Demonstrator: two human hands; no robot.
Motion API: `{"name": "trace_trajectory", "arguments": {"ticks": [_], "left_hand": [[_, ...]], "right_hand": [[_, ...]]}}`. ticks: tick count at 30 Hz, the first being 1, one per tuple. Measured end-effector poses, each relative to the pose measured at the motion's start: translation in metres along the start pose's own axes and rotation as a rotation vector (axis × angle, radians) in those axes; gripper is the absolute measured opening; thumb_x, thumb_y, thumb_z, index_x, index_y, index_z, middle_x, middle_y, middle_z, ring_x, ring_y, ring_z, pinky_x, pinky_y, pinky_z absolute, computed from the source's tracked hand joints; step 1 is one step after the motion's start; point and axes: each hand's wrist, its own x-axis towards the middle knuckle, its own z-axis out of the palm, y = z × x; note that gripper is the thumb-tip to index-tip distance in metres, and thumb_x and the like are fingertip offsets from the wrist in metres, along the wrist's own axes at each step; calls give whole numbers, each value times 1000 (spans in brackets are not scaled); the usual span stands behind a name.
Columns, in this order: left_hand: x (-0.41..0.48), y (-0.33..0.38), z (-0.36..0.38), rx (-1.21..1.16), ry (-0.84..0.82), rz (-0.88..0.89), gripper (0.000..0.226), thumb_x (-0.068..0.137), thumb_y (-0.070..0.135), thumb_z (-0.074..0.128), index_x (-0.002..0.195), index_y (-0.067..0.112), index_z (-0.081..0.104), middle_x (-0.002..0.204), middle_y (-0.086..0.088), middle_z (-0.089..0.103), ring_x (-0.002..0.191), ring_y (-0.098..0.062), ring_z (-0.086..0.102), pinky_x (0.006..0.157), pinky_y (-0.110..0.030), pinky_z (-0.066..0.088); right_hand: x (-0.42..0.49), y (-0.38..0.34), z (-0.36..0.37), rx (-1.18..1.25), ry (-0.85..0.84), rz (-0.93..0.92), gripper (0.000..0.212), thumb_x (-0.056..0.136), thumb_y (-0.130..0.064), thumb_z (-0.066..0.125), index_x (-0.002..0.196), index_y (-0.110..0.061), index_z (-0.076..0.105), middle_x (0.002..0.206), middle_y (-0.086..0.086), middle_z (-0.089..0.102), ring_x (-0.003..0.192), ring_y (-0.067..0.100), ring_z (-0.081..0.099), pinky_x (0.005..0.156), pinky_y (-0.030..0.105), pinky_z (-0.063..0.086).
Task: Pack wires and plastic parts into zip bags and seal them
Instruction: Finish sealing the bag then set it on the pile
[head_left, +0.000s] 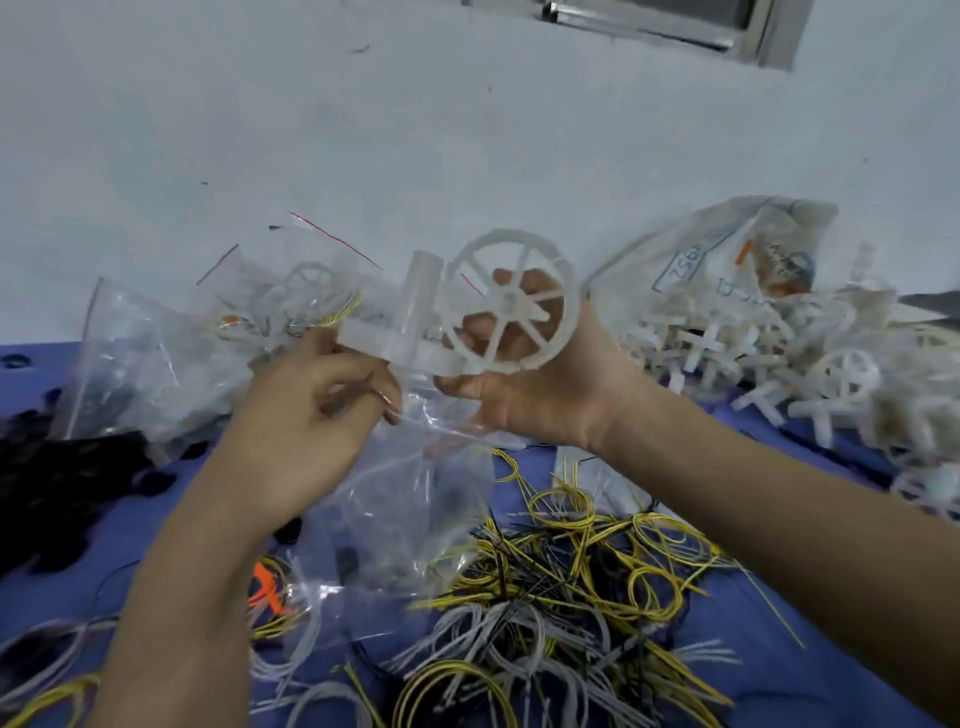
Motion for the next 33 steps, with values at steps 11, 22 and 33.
{"name": "trace_trajectory", "arguments": {"ticks": [11,22,33], "left_hand": [[0,1,-9,-22,-91,23,18,62,19,50,53,25,63,98,21,59,96,5,54,85,-23,40],[0,8,6,-38,-235,127,18,87,30,43,71,28,51,73,16,53,72,-3,49,64,-11,35],[2,8,22,96,-201,231,19,93,31,38,76,31,45,76,2,48,75,-12,47,68,-20,36]], "right_hand": [[-9,-25,-7,-346,128,-21,17,68,-25,50,70,-15,64,73,4,60,64,18,59,52,23,53],[-7,-51,-16,-818,126,188,15,63,-28,54,55,-20,63,65,2,62,65,19,55,61,27,40],[-4,-59,-7,-1182,80,470,14,78,-25,57,76,-13,62,85,15,57,84,31,49,78,40,31]]}}
